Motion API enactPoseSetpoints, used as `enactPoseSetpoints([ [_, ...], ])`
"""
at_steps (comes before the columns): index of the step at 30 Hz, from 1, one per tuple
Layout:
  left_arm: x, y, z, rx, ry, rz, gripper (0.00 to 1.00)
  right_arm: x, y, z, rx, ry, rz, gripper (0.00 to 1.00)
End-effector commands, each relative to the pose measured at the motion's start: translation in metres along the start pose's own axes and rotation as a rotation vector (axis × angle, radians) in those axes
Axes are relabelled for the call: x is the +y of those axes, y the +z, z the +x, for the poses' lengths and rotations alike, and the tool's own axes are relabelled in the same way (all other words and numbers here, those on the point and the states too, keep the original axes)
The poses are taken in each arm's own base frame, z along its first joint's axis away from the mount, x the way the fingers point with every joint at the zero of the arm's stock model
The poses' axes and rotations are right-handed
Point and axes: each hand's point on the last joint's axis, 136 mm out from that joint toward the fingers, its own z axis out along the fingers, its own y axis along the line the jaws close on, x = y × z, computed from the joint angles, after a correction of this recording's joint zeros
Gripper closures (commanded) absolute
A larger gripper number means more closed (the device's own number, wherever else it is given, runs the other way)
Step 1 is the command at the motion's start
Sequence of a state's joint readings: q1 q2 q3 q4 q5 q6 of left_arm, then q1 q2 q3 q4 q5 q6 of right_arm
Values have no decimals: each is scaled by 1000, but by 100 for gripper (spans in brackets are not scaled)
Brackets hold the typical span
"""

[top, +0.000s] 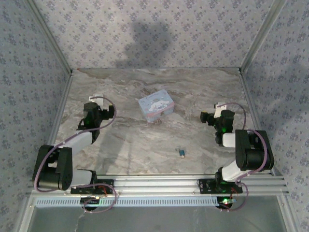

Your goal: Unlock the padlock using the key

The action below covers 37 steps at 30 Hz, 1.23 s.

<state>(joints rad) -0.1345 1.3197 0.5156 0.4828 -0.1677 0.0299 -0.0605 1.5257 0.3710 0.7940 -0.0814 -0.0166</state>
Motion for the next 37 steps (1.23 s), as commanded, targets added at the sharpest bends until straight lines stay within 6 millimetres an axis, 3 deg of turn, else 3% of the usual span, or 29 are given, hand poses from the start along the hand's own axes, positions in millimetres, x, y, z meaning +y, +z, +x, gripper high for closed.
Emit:
enactPoseSetpoints([
  [1, 18, 7, 11, -13, 9, -50, 2, -2, 2, -14, -40, -12, 18, 0],
  [7, 16, 18, 30, -10, -3, -17, 2, -2, 2, -14, -41, -13, 19, 0],
  [13, 26, 22, 43, -60, -70, -20, 2, -2, 2, -14, -39, -13, 17, 0],
  [14, 27, 24, 47, -7, -76, -13, 2, -2, 2, -14, -39, -13, 18, 0],
  [17, 34, 27, 46, -4, -131, 12, 2, -2, 2, -14, -41, -13, 20, 0],
  [37, 34, 27, 47, -3, -123, 6, 2, -2, 2, -15, -41, -21, 33, 0],
])
